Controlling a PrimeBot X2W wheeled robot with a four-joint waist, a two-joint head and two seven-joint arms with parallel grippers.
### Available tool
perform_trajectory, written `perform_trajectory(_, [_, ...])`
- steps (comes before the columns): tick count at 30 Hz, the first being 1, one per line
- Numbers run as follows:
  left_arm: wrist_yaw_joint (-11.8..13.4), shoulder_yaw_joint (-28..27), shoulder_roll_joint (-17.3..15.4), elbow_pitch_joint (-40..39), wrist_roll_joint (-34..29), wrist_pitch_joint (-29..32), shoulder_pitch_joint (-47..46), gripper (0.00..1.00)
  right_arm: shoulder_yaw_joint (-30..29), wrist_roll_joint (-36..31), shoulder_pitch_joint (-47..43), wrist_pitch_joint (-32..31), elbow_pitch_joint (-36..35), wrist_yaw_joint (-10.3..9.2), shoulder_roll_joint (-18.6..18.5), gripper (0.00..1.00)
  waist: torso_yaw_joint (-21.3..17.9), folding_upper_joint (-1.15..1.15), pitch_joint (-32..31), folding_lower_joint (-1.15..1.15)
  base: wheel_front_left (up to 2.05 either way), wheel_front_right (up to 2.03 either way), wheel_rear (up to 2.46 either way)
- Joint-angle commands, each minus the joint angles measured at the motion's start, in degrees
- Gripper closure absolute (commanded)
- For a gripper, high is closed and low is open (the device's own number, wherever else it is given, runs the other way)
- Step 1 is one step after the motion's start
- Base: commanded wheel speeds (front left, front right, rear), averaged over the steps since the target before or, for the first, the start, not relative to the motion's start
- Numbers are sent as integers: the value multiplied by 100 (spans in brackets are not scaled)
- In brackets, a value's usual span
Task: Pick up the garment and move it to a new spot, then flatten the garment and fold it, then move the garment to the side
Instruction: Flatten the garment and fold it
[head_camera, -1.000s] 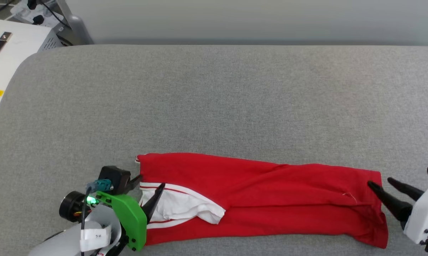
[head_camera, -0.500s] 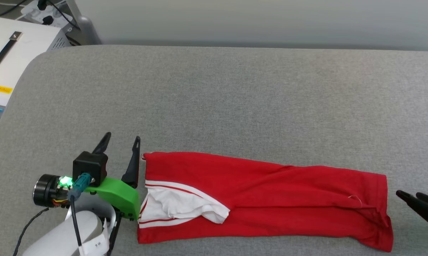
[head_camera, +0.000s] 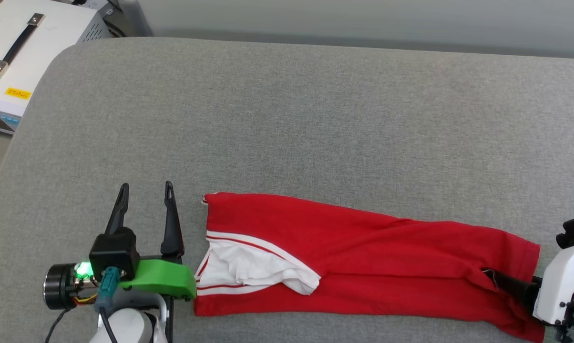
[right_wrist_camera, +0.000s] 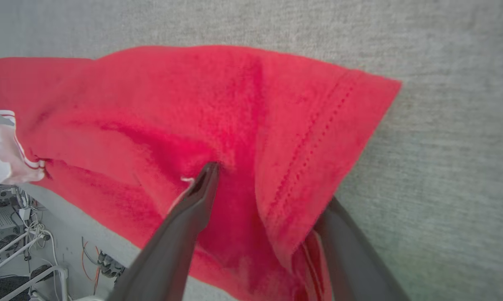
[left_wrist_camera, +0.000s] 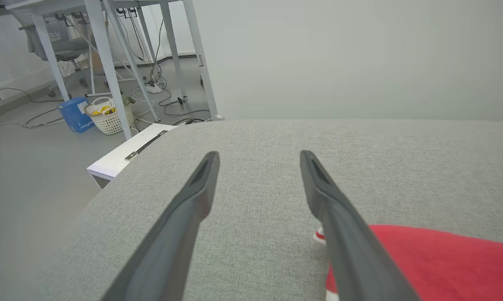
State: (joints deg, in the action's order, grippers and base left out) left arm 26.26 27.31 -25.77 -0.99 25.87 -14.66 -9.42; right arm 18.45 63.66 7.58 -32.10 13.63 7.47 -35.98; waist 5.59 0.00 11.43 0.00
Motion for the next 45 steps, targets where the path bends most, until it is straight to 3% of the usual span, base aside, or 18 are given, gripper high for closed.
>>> perform_trajectory(1, [-106, -163, 154, -49, -170, -33, 164, 0, 212, -4, -2, -81, 86, 2, 161, 0, 12, 0, 7, 0, 0, 0, 0])
perform_trajectory(4, [-380, -473, 451, -46, -515, -33, 374, 0, 375, -22, 49, -39, 160, 2, 181, 0, 10, 0, -13, 0, 0, 0, 0])
perform_trajectory(5, [-463, -532, 517, -22, -610, -33, 429, 0, 413, -47, 67, -4, 179, 2, 173, 57, 5, 0, -23, 0, 0, 0, 0])
perform_trajectory(6, [-565, -619, 614, -10, -706, -33, 480, 0, 443, -60, 88, 47, 209, 2, 164, 100, -1, 0, -34, 0, 0, 0, 0])
perform_trajectory(14, [-1215, -1010, 1018, 211, -1281, -33, 740, 0, 301, 137, 167, 219, 499, 2, -234, 100, -49, 0, -242, 0, 0, 0, 0])
perform_trajectory(22, [-1579, -1349, 1269, 352, -1612, -33, 859, 0, -252, -12, 181, 252, 1034, 2, -1005, 100, -99, 0, -380, 0, 0, 0, 0])
perform_trajectory(27, [-1733, -1504, 1371, 427, -1752, -33, 933, 0, -300, -61, 209, 111, 1068, 2, -1183, 100, -145, 0, -485, 0, 0, 0, 0])
perform_trajectory(35, [-1925, -1695, 1500, 495, -1926, -34, 1070, 0, -17, 90, 62, -365, -500, 2, -1242, 100, -189, 0, -637, 0, 0, 0, 0])
perform_trajectory(40, [-2030, -1743, 1589, 510, -2031, -34, 1034, 0, 214, 72, 166, -751, -1639, 2, -1006, 100, -149, 0, -589, 0, 0, 0, 0])
perform_trajectory(45, [-2123, -1755, 1689, 502, -2122, -34, 870, 0, 691, -255, 634, -1092, -2188, 2, -566, 100, -26, 0, -406, 0, 0, 0, 0])
